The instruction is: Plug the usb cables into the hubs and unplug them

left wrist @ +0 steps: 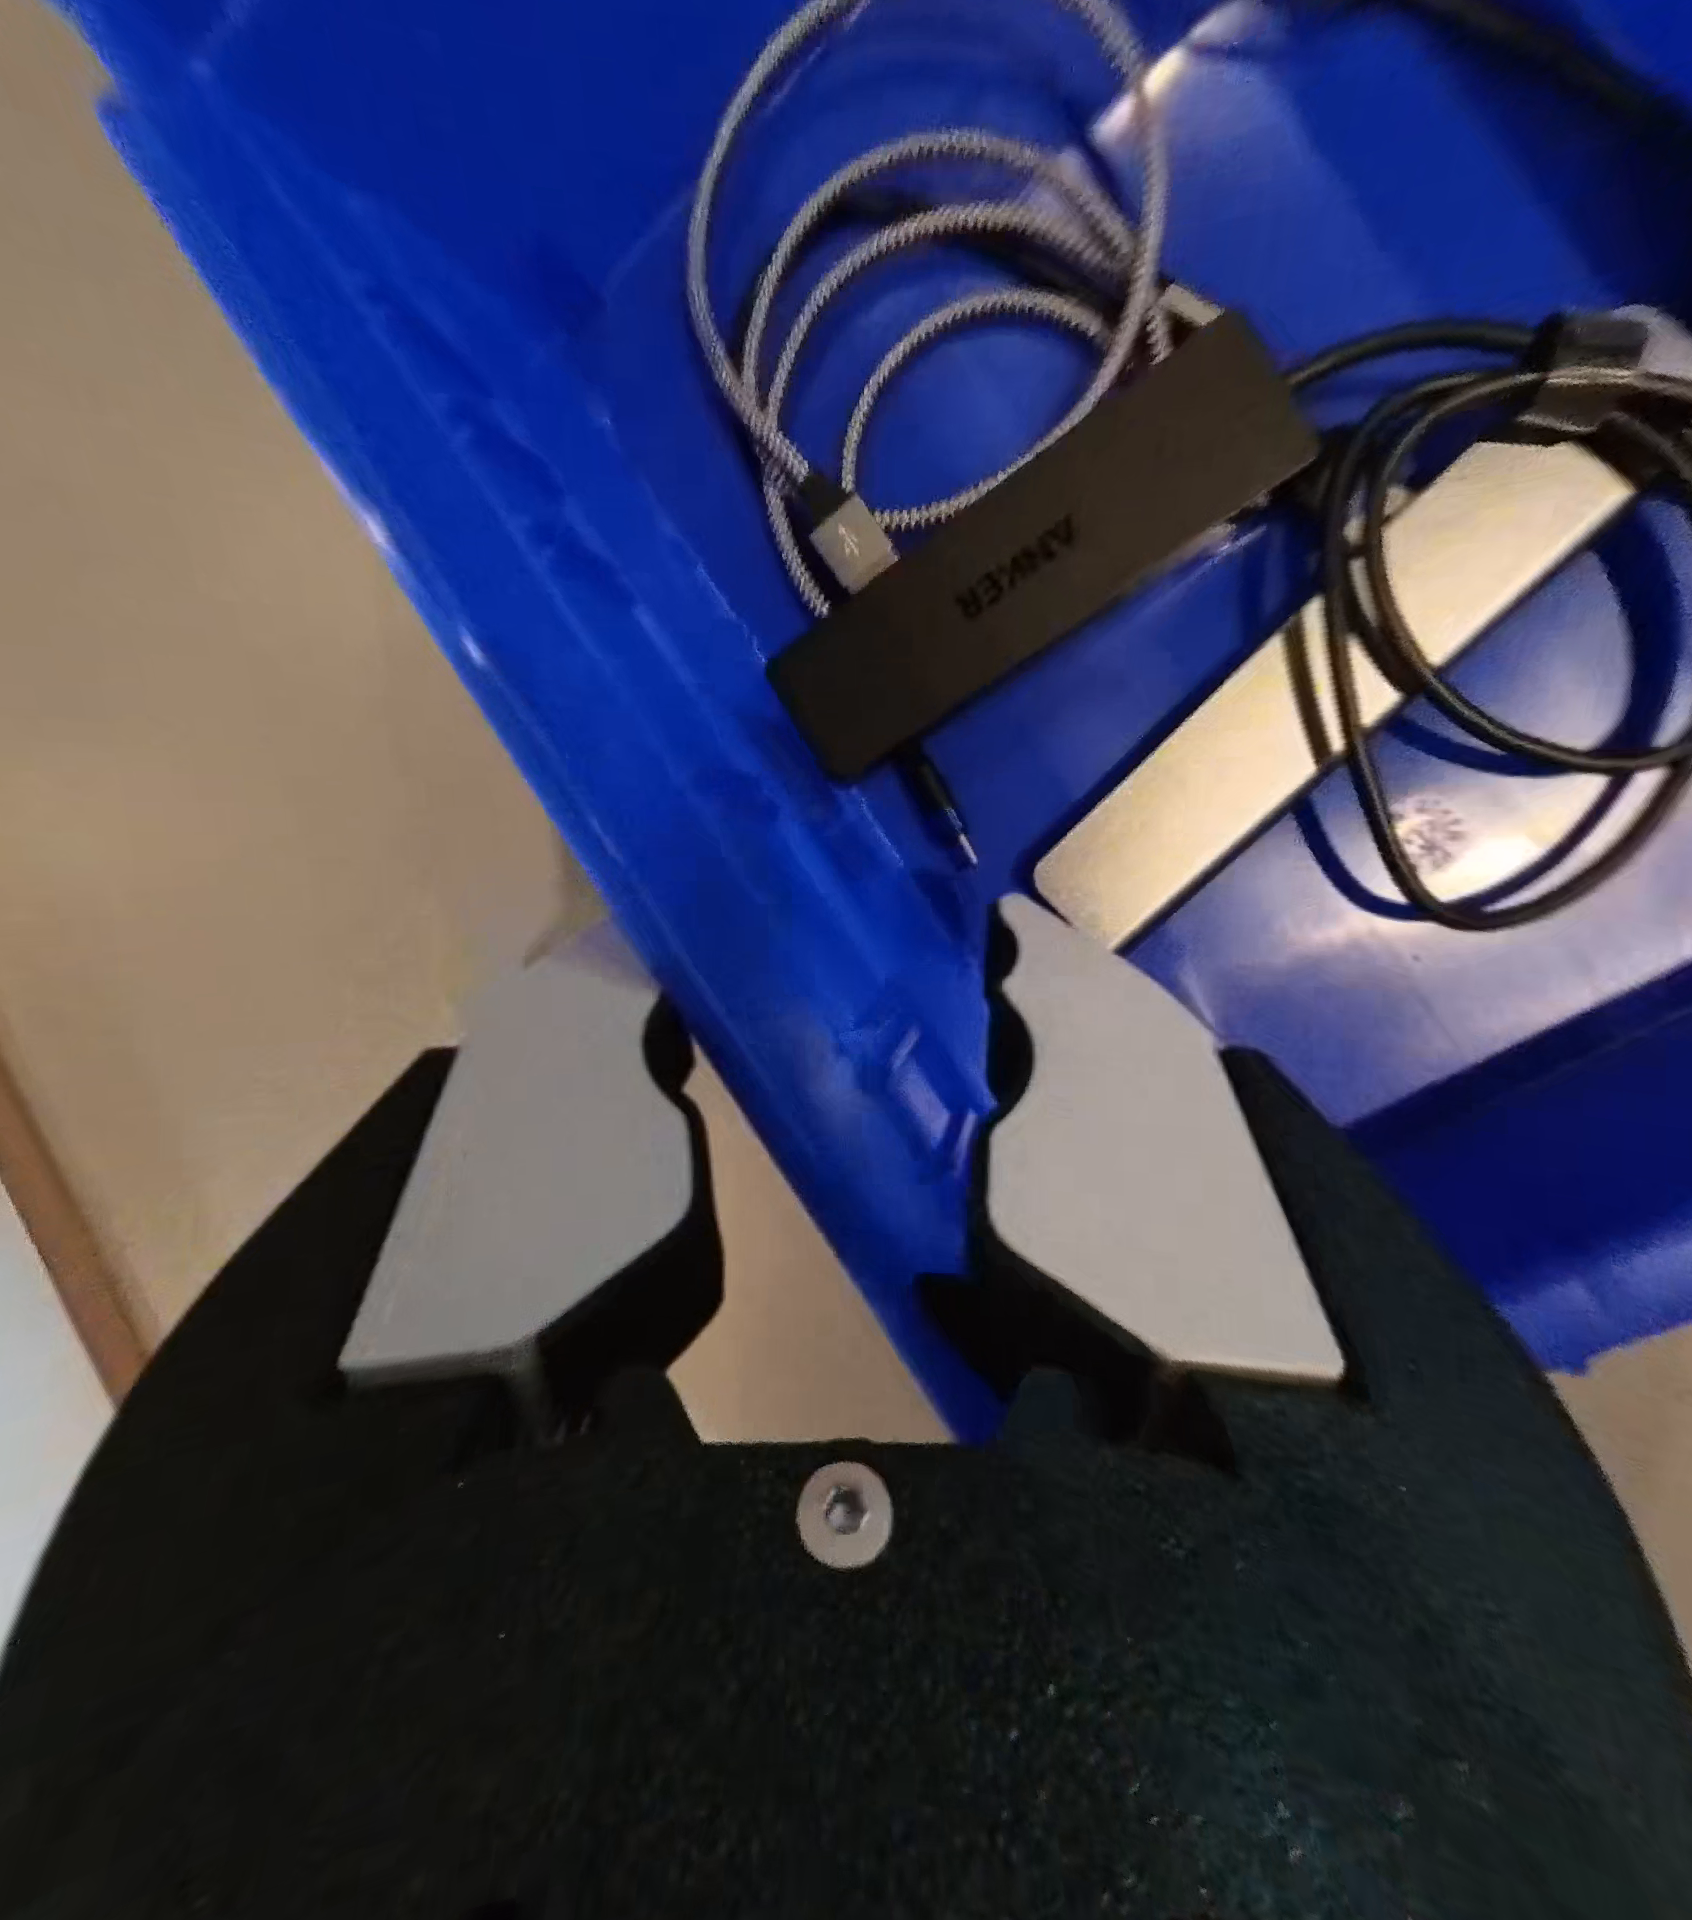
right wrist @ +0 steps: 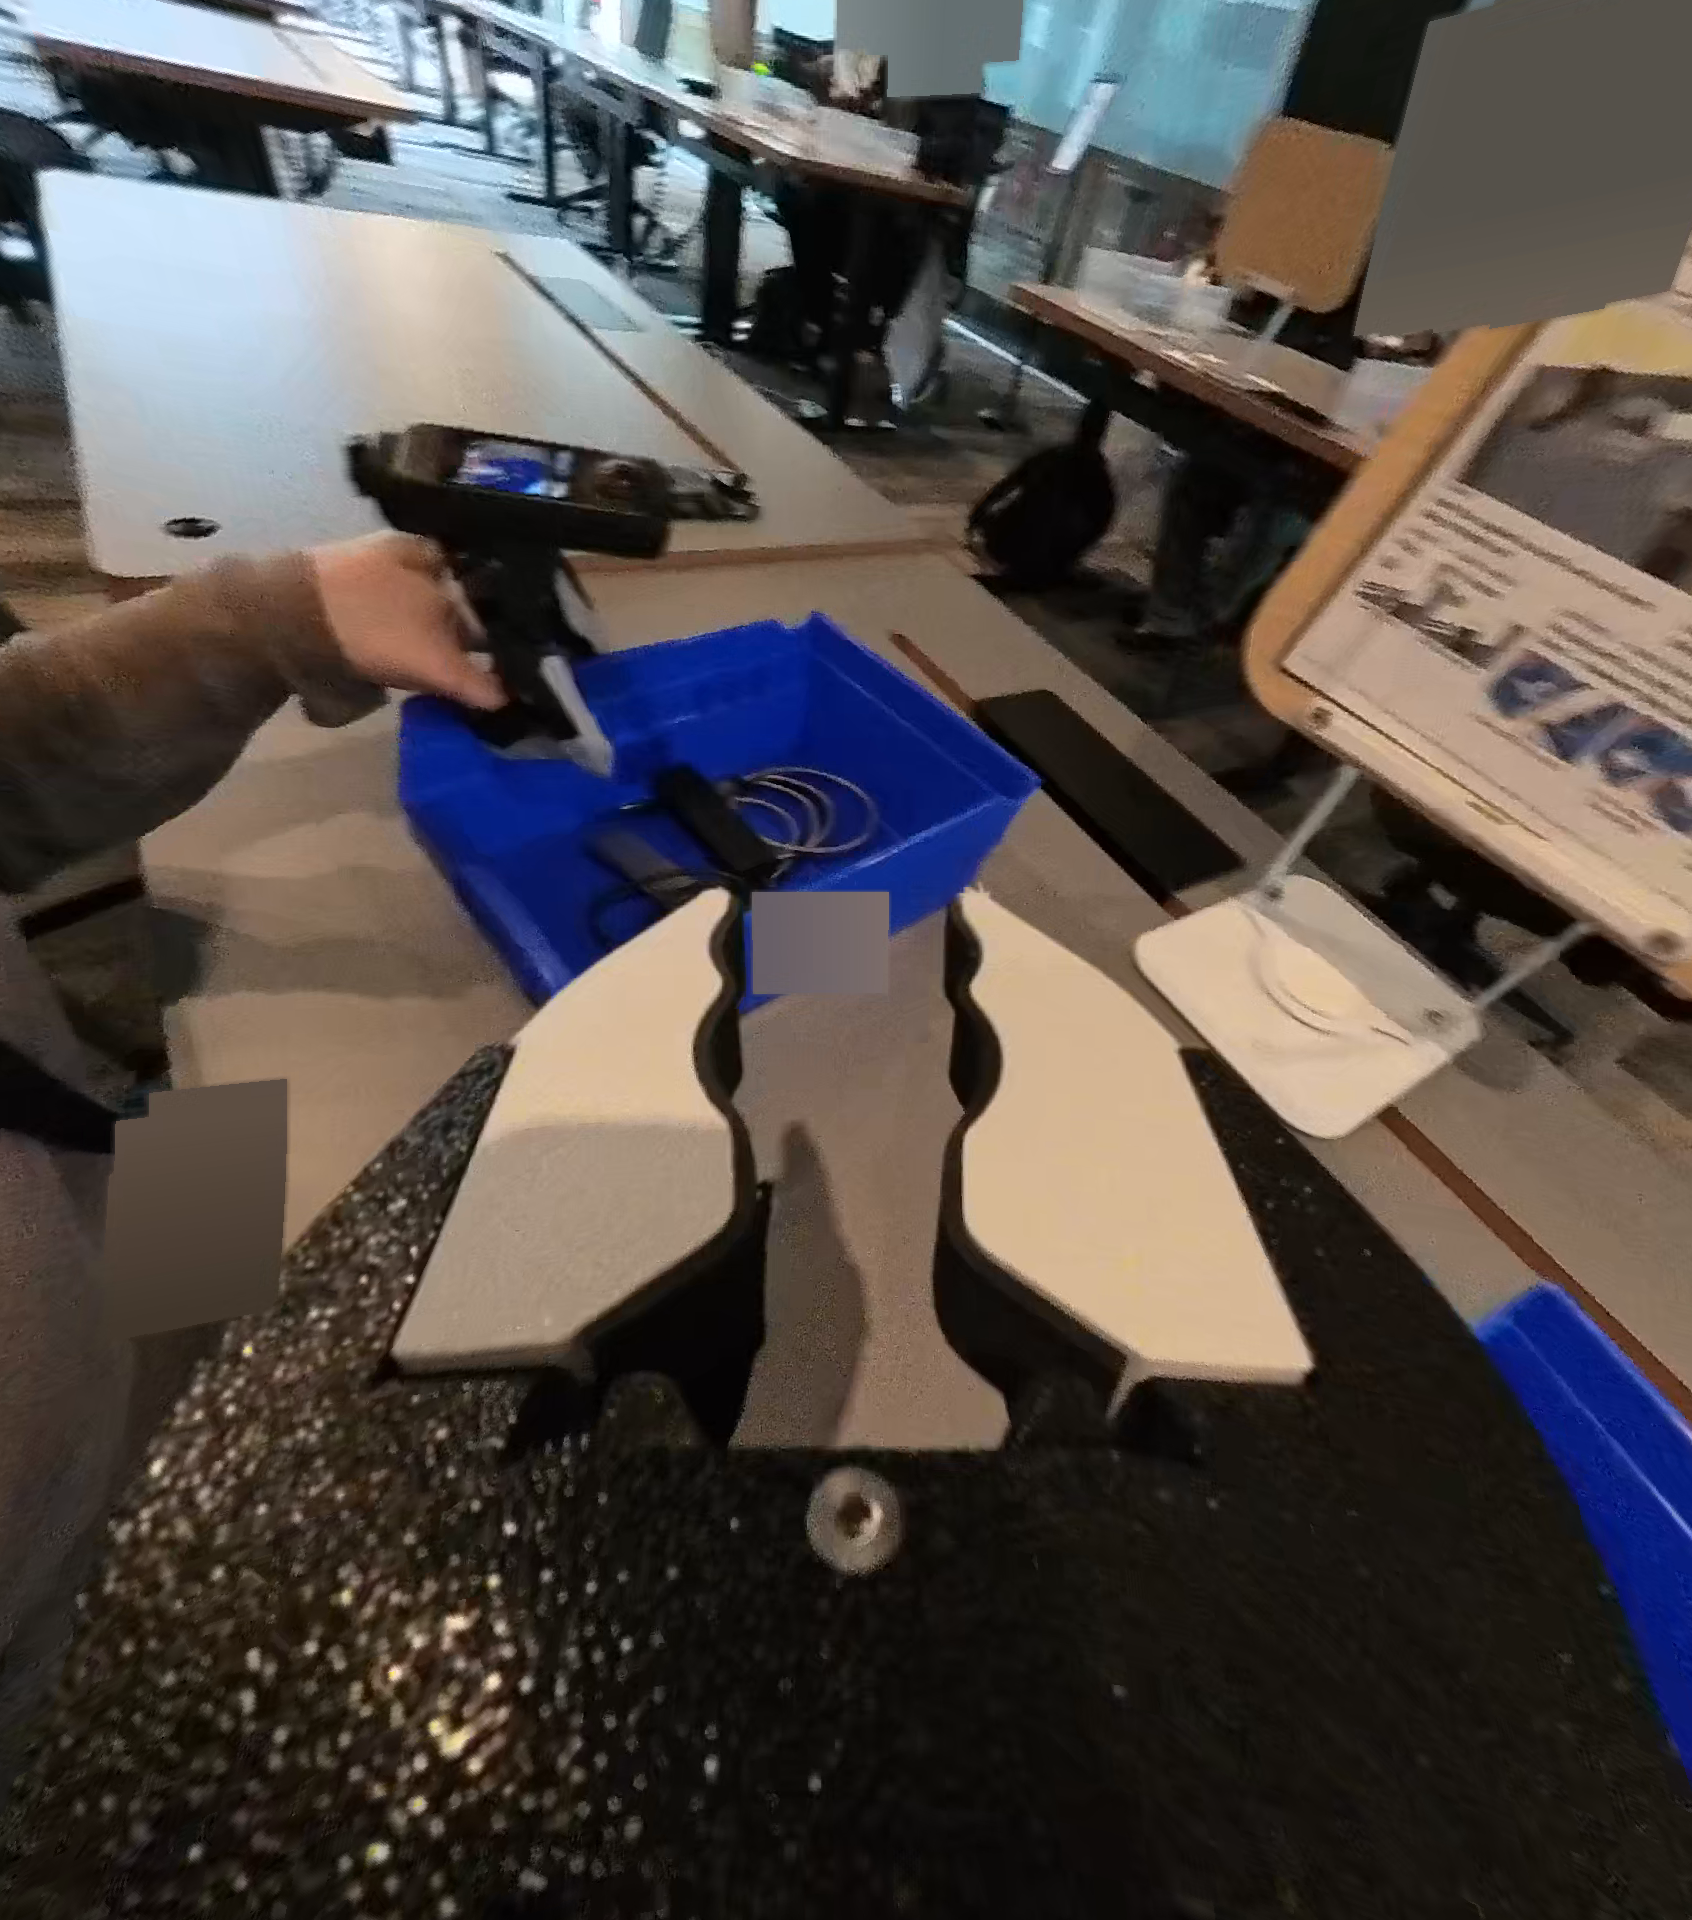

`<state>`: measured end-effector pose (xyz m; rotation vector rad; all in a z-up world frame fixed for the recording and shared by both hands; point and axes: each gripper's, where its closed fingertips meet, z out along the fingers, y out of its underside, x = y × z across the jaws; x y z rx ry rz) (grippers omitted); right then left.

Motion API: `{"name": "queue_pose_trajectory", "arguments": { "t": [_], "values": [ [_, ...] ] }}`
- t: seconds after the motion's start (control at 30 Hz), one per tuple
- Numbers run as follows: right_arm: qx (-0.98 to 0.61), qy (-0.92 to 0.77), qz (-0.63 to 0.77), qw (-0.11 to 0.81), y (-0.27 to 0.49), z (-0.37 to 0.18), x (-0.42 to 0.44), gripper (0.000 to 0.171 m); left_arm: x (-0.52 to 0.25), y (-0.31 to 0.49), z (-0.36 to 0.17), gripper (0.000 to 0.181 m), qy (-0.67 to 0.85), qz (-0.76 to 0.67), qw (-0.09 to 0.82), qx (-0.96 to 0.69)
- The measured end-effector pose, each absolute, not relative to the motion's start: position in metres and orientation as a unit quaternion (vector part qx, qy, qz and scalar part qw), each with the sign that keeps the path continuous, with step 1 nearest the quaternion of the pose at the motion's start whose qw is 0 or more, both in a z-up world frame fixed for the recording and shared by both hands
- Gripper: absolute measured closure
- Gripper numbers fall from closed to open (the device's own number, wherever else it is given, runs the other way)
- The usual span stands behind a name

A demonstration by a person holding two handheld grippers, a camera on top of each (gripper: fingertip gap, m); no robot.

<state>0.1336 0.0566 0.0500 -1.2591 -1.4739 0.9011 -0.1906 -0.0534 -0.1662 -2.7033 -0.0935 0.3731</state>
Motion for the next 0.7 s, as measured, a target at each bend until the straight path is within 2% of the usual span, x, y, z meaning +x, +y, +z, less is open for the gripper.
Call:
{"name": "queue_pose_trajectory", "arguments": {
  "t": [0.1,0.13,0.33,0.7],
  "values": [
    [-0.500,-0.631,0.365,0.468,0.041,0.034,0.117,0.136,-0.211,-0.070,-0.172,0.148,-0.063,0.166,0.155,-0.972],
    [-0.495,-0.639,0.362,0.463,0.038,0.029,0.112,0.137,-0.215,-0.072,-0.171,0.149,-0.058,0.173,0.159,-0.970],
    [-0.486,-0.668,0.366,0.429,0.029,0.002,0.085,0.138,-0.234,-0.099,-0.172,0.152,-0.081,0.164,0.166,-0.969],
    [-0.473,-0.689,0.385,0.391,0.025,-0.026,0.037,0.142,-0.314,-0.167,-0.173,0.152,-0.110,0.164,0.174,-0.965]
  ]
}}
